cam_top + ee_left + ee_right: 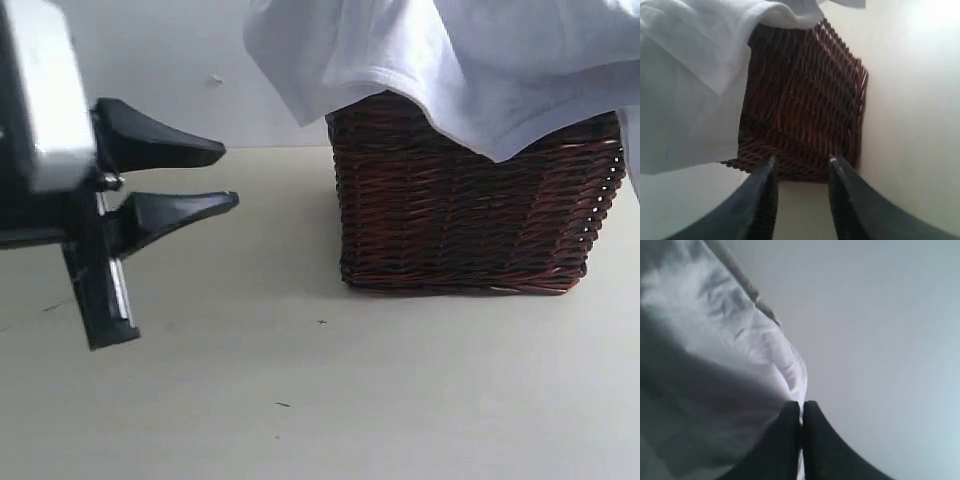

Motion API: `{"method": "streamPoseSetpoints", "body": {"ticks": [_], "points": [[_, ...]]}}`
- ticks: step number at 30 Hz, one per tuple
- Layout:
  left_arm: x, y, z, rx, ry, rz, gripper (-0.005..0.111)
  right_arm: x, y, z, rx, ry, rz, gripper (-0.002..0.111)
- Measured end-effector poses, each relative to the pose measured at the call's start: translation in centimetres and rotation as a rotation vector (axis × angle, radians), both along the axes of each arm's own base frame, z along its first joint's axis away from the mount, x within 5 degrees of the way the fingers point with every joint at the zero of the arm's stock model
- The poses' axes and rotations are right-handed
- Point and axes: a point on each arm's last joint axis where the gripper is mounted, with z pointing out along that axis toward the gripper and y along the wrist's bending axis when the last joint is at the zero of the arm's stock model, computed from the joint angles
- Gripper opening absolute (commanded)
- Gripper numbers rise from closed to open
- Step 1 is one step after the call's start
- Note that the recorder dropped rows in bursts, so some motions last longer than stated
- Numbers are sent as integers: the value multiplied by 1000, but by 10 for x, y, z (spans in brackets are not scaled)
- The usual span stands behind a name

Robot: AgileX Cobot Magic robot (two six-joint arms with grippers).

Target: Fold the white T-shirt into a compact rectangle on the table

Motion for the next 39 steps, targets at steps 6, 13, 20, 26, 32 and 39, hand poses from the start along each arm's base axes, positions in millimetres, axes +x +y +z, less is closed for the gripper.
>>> {"method": "streamPoseSetpoints", "body": {"ticks": [6, 13, 20, 26, 32, 39], "points": [[7, -36, -1, 144, -180, -16, 38, -4, 6, 3, 25, -24, 79, 0], [38, -69, 15, 108, -199, -6, 58, -4, 9, 2, 27, -23, 107, 0], [65, -94, 3, 148, -187, 2, 58, -3, 9, 2, 38, -21, 114, 0], [73, -99, 12, 143, -217, 20, 58, -4, 16, 2, 42, -20, 166, 0], [67, -96, 30, 91, -248, 7, 57, -4, 19, 2, 46, -18, 182, 0], [81, -111, -4, 164, -191, -2, 52, -4, 16, 1, 71, -13, 145, 0]]}}
